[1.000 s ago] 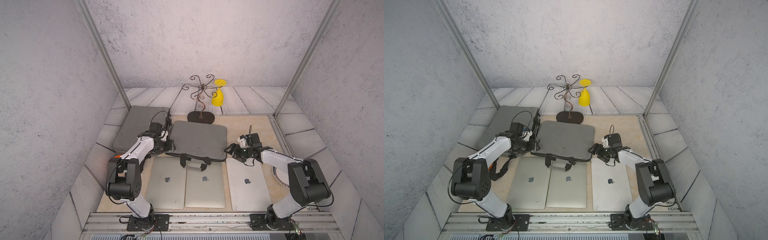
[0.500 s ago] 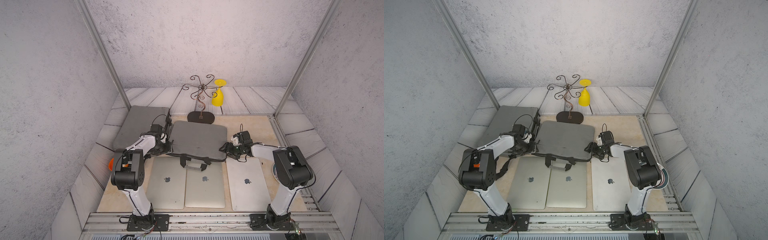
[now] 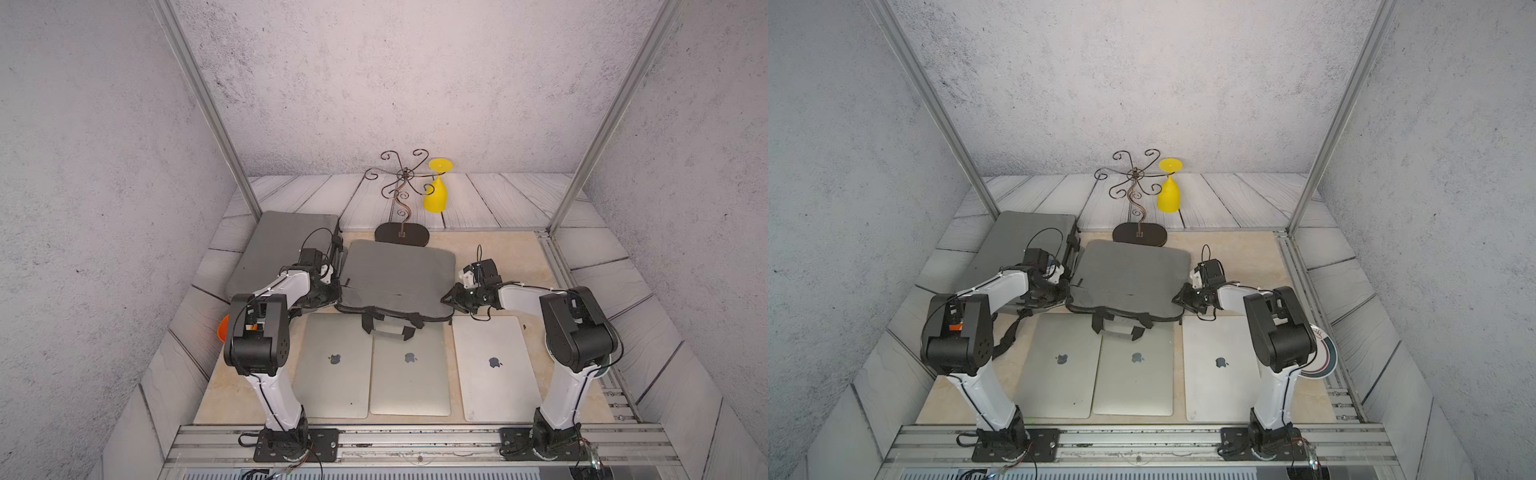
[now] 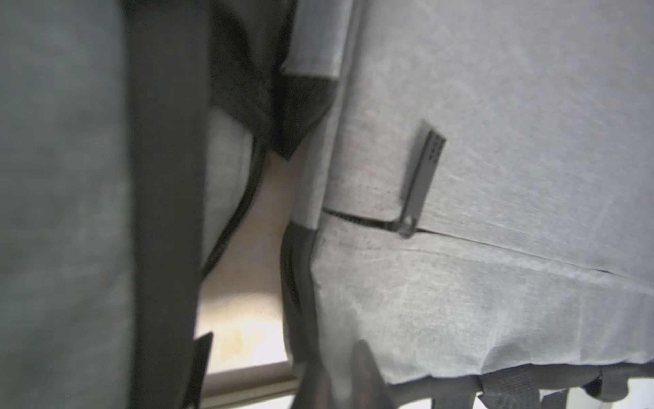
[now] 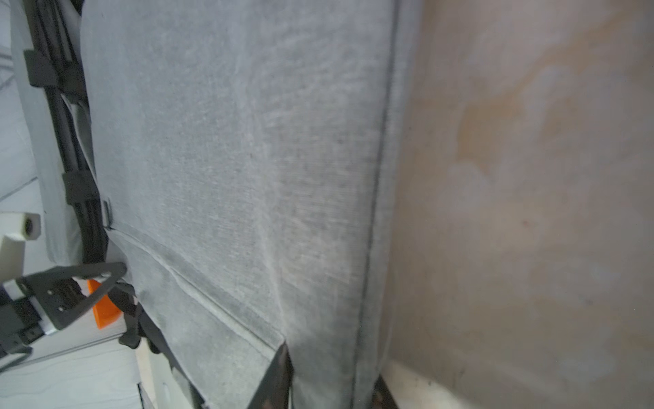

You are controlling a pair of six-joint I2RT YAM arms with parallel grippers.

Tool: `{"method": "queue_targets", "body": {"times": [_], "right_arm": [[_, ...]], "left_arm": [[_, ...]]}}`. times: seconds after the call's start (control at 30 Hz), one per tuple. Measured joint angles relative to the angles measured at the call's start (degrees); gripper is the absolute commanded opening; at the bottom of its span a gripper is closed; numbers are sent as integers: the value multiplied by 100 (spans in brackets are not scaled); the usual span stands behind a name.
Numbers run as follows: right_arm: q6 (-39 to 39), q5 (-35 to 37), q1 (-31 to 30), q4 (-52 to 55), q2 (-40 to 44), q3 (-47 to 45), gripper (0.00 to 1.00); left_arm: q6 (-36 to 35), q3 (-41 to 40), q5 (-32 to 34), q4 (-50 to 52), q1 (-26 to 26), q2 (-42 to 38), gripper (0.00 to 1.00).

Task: Open the zippered laptop bag and take out the laptop
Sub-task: Adjust the zippered laptop bag at the center of the board.

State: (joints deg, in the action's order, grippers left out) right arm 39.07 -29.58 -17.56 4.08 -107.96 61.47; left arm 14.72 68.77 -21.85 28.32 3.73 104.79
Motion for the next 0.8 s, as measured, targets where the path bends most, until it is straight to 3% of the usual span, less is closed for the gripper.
{"method": "queue_targets", "body": {"times": [0.37,0.8], "right_arm": [[-638,190,7,1034,0,962,20],[-1451,247,17,1812,-339,1998,19]], "left_arm": [[291,-225,-476,376,446,-1432,0],[1961,-1639,-807,407,2236,-3097,4]]}}
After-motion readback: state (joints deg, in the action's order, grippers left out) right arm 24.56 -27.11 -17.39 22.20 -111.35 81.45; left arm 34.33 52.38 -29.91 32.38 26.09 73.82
